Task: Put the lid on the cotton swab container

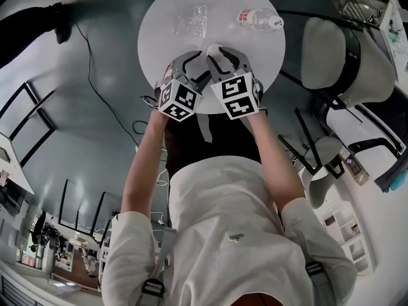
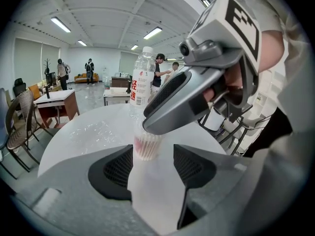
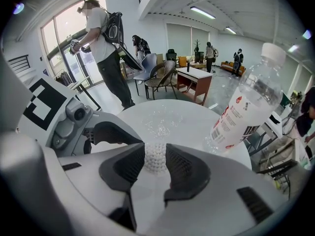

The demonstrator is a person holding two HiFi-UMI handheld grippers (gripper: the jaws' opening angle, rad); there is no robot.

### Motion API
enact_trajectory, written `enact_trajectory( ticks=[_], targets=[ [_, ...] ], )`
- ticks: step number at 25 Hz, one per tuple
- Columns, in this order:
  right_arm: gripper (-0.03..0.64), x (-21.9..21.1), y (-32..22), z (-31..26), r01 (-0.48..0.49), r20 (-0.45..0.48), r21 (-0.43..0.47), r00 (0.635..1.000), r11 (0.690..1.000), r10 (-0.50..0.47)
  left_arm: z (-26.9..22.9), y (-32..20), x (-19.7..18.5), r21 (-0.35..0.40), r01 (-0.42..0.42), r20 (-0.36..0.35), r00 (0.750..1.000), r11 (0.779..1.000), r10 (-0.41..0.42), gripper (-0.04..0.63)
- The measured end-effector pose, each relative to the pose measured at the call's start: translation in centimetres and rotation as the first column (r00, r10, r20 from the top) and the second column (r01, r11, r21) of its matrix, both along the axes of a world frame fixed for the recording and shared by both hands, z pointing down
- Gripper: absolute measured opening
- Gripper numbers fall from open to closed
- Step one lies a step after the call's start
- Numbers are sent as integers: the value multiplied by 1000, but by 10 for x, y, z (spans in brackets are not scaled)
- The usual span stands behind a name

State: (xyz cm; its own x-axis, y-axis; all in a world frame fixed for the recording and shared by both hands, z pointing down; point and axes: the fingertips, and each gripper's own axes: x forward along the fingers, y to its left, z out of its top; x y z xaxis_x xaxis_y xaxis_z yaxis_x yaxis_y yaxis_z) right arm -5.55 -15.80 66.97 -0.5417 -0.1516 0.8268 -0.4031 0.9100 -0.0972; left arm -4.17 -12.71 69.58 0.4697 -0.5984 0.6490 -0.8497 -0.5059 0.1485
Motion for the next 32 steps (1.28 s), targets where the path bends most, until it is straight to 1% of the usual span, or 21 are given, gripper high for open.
enact_trajectory(
  ticks=[6,8,9,15,24,28,32],
  targets=[
    [135,1,3,-4,31,-36,10,999,999,-31,-19,7,1,5,-18,31,999,1000,17,246],
    [173,2,7,-6,50,-42,0,998,999,-50,-26,9,-1,8,-8,36,999,1000,8,247],
    [175,3,9,-8,57,-41,-3,998,998,-57,-30,10,-1,11,-1,38,999,1000,1,247],
    [158,19,22,-24,60,-31,2,998,998,-60,-55,21,5,18,25,45,999,1000,-25,245],
    [158,48,37,-58,103,29,42,994,994,-105,-89,39,32,49,60,63,996,997,-63,247],
    [155,59,41,-79,112,71,51,991,992,-116,-104,47,42,69,104,56,993,992,-107,247],
    [137,71,46,-97,124,122,55,984,991,-130,-121,56,49,109,166,76,982,980,-175,245]
  ],
)
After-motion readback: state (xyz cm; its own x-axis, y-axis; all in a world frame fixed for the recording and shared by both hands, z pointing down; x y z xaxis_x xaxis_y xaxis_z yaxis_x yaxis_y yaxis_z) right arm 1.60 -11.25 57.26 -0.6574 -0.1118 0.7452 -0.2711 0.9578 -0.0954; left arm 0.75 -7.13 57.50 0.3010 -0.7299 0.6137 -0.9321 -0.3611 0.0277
